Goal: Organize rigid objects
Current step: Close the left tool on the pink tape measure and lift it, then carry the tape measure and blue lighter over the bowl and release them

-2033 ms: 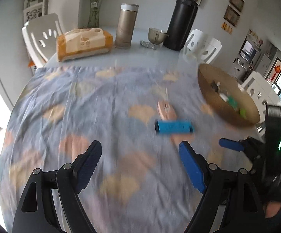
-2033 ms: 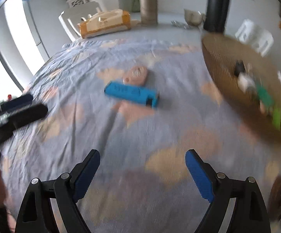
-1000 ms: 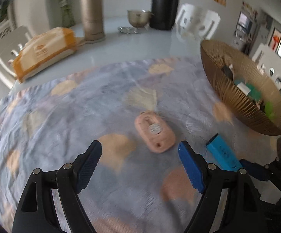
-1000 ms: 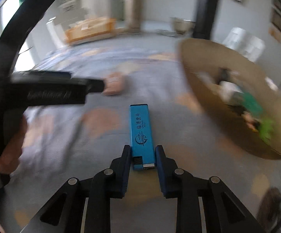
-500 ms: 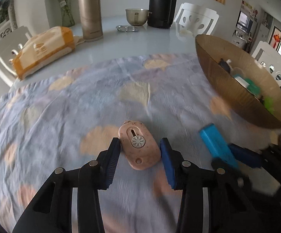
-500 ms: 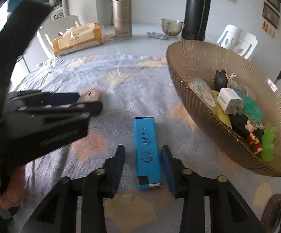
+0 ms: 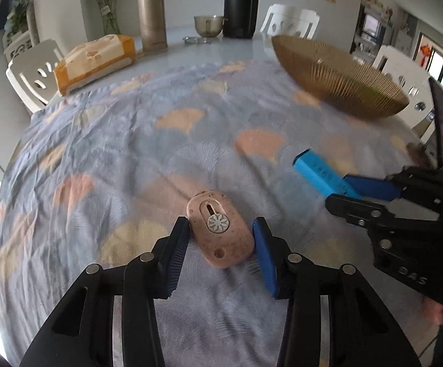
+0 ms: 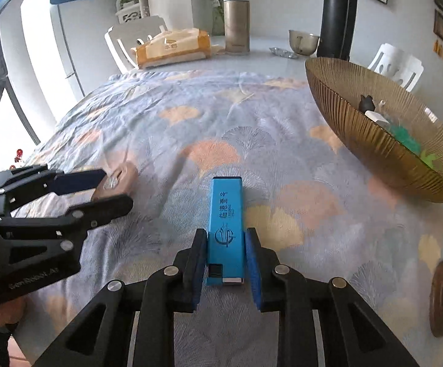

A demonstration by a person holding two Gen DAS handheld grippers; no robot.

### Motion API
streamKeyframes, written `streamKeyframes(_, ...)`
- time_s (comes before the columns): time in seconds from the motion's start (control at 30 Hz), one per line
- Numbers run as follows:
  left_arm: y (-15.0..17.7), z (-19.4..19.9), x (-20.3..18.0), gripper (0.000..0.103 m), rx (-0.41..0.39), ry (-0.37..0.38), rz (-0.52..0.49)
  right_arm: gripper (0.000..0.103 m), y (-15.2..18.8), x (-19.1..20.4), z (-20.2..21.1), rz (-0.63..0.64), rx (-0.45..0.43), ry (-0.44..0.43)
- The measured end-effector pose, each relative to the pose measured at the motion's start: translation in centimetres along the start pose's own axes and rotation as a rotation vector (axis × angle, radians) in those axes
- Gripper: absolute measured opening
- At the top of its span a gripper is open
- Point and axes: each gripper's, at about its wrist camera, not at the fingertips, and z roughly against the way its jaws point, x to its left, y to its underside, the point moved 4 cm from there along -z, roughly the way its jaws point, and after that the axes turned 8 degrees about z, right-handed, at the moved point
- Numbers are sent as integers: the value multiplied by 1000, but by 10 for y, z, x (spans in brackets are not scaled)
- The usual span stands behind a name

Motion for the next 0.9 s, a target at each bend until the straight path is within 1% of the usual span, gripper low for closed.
streamKeyframes(0.03, 0, 0, 0, 61, 6, 4, 2, 36, 0, 0, -1, 7, -5, -15)
streamKeyframes(0.07, 1, 1, 1, 71, 11, 0, 7, 44, 0, 2, -1, 10, -7, -41)
streamKeyframes(0.1, 2, 2, 2, 71, 4, -23, 11, 66, 1, 2, -1, 11, 1, -39)
streamKeyframes(0.13, 4, 4, 4, 71, -1, -32, 15, 72, 1, 2, -1, 16, 7, -8)
streamKeyframes(0.23, 8, 6, 8, 71, 1, -36, 39, 72, 0, 6, 1, 41, -4, 3)
streamKeyframes(0.3, 6, 6, 10, 71, -3, -44, 52, 72, -1, 6, -1, 43, -1, 38)
streamKeyframes(0.4, 5, 3, 8, 70, 2, -55, 52, 72, -1, -3, -7, -5, 26, 48)
streamKeyframes(0.43, 5, 3, 6, 63, -3, -61, 45, 72, -3, -7, -9, -28, 28, 48)
streamKeyframes(0.47, 4, 2, 2, 53, -9, -65, 31, 71, -3, -10, -9, -39, 28, 57)
streamKeyframes(0.5, 4, 3, -1, 45, -17, -65, 17, 63, -5, -12, -9, -50, 22, 70)
streamKeyframes(0.53, 4, 4, -7, 38, -29, -69, -13, 48, -6, -11, -9, -47, 15, 74)
streamKeyframes(0.57, 5, 4, -10, 38, -35, -84, -31, 41, -6, -6, -8, -25, 5, 68)
streamKeyframes(0.6, 6, 5, -13, 38, -44, -108, -48, 29, -6, -2, -7, -3, 0, 74)
streamKeyframes(0.63, 5, 6, -12, 38, -50, -117, -46, 24, -6, 3, -6, 22, -4, 91)
streamKeyframes(0.67, 4, 10, -11, 38, -63, -108, -28, 24, -4, 7, -3, 44, -6, 117)
streamKeyframes(0.73, 0, 21, -9, 38, -86, -39, 18, 24, -3, 8, 2, 42, -16, 117)
streamKeyframes(0.77, -4, 29, -8, 38, -106, -7, 34, 24, -3, 7, 7, 28, -35, 93)
streamKeyframes(0.8, -9, 39, -9, 38, -129, 2, 35, 24, -4, 2, 17, -10, -72, 30)
streamKeyframes(0.83, -16, 48, -12, 38, -155, 4, 28, 24, -5, -2, 23, -34, -89, 3)
streamKeyframes(0.87, -24, 57, -16, 38, -180, 7, 19, 24, -9, -12, 37, -76, -117, -9)
streamKeyframes(0.9, -33, 68, -20, 38, -207, 19, 11, 24, -14, -19, 49, -98, -140, 0)
